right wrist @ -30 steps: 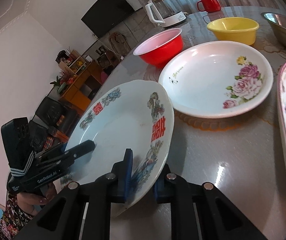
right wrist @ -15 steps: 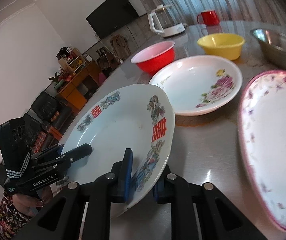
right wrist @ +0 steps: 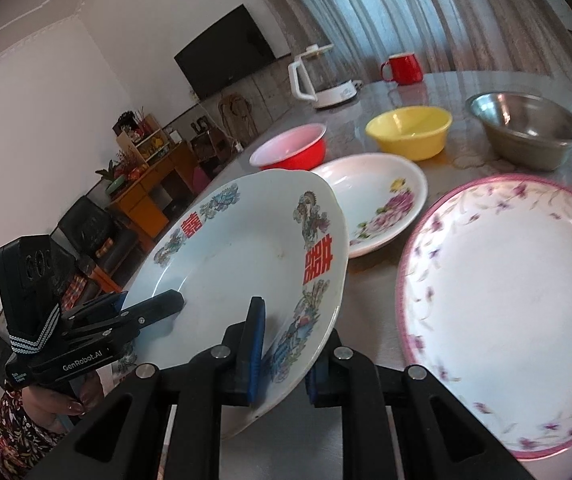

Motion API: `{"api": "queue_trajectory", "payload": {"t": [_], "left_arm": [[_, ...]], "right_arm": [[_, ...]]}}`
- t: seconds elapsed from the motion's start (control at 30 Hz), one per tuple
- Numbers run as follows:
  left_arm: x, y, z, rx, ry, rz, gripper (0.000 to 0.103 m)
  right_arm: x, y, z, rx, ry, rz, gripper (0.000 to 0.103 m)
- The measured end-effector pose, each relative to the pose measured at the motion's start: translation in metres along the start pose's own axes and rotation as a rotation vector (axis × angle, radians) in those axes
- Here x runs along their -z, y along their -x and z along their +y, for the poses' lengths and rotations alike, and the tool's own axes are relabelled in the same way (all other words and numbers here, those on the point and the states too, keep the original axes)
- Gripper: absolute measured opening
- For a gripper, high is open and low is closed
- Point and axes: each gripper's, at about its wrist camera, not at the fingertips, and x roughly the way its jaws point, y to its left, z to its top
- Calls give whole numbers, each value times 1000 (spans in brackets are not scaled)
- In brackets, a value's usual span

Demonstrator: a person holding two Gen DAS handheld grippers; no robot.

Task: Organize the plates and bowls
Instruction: 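Lift the red-character plate with the right tool toward the pink-rimmed plate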

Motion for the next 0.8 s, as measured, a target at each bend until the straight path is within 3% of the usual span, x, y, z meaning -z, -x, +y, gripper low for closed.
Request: {"api": "queue_trajectory", "payload": {"t": [0.43, 0.8], "left_arm": [[-36, -23, -61, 100, -61, -32, 41], [-46, -50, -114, 157, -93, -28, 41]], "right_arm": [[-2, 60, -43, 65, -65, -109, 16], [3, 101, -83, 131, -128, -158, 16]]}}
